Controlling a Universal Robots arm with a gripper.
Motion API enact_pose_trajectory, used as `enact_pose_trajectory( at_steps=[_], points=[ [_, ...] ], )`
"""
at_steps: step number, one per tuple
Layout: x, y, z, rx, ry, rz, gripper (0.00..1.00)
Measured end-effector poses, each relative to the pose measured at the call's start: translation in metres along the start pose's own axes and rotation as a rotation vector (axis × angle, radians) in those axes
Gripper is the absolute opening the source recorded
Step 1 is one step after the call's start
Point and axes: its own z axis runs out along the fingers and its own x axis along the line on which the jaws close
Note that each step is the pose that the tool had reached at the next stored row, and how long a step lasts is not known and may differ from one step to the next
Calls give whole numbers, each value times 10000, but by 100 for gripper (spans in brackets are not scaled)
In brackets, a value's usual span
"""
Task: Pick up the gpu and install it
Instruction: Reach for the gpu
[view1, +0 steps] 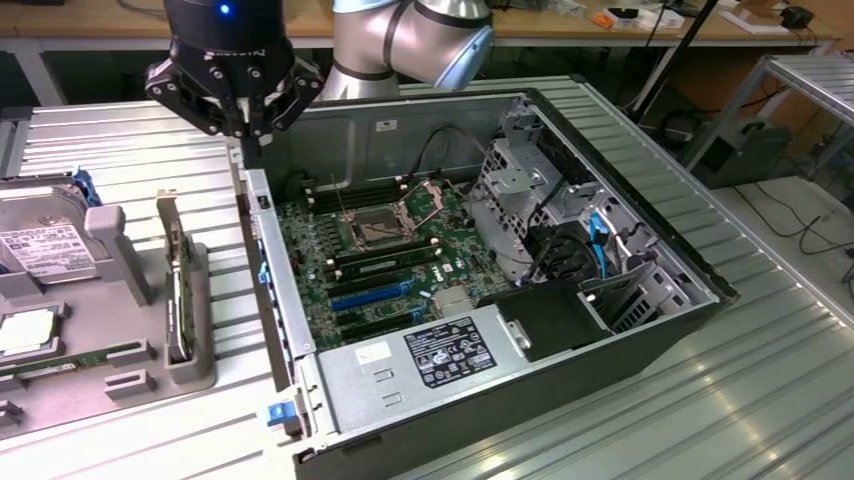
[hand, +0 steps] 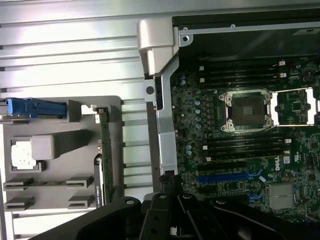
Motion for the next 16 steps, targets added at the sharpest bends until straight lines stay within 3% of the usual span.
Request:
enact_pose_trajectory(
  at_steps=[16],
  points=[
    [231,-17,-6,-1,-1,0,11]
  ],
)
